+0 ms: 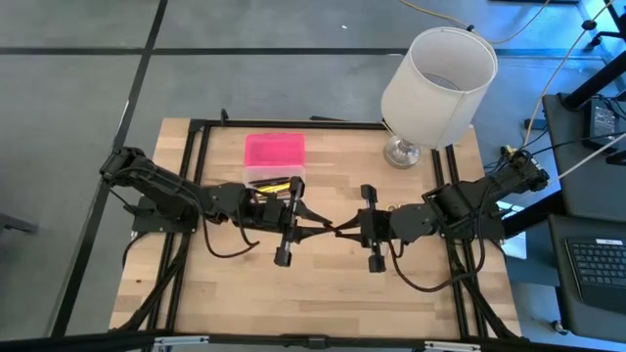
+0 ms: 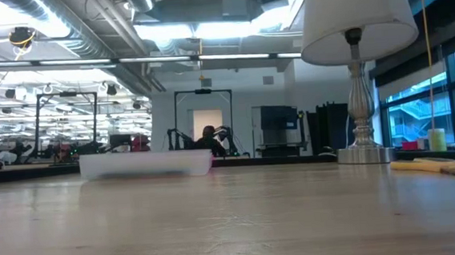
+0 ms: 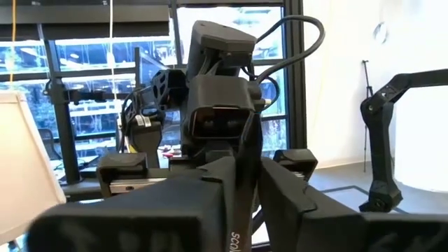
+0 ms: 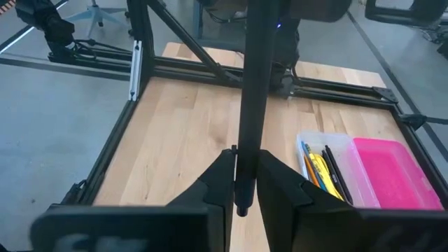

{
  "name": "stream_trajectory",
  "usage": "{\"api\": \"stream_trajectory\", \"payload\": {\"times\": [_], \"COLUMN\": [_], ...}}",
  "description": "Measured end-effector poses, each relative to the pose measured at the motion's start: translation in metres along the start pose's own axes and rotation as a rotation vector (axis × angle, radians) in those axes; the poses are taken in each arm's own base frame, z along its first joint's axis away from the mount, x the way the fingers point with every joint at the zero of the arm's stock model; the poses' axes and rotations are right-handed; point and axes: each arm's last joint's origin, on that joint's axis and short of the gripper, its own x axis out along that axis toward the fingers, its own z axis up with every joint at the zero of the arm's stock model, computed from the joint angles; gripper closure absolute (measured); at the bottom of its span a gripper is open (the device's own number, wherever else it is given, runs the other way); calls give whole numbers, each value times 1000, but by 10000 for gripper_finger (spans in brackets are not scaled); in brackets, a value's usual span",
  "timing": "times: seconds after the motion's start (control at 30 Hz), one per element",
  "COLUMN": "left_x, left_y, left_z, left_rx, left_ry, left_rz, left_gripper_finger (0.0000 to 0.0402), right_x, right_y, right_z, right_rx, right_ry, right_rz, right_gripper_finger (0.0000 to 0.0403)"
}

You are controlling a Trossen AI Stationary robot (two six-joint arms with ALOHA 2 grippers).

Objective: Pick & place school supplies into a supply box
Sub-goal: Put the black pen into the pink supply box

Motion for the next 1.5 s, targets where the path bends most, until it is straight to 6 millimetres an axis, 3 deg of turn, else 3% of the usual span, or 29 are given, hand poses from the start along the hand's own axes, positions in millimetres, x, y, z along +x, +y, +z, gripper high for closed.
{"api": "stream_trajectory", "payload": {"times": [0.17,0.3,0.47,0.57,0.73,1.03,1.33,1.5], "left_x": [0,0,0,-4,-18,-53,-54,-57], "left_y": [0,0,3,9,34,98,143,155], "left_z": [0,-2,-7,-17,-48,-115,-176,-199], "left_rx": [1,4,32,88,150,-46,-99,-120], "left_ry": [4,18,77,220,578,1193,1407,1484], "left_rz": [1,0,50,149,371,560,554,534], "left_gripper_finger": [383,382,376,380,382,383,379,379], "right_x": [0,0,-2,-5,-10,-8,-6,-6], "right_y": [0,-2,-10,-16,-20,-20,-21,-21], "right_z": [-1,-6,-26,-37,-48,-45,-42,-42], "right_rx": [-5,28,83,151,209,230,255,271], "right_ry": [10,68,265,384,497,466,438,438], "right_rz": [12,15,-40,-94,-153,-149,-149,-153], "right_gripper_finger": [318,268,209,187,174,177,178,178]}}
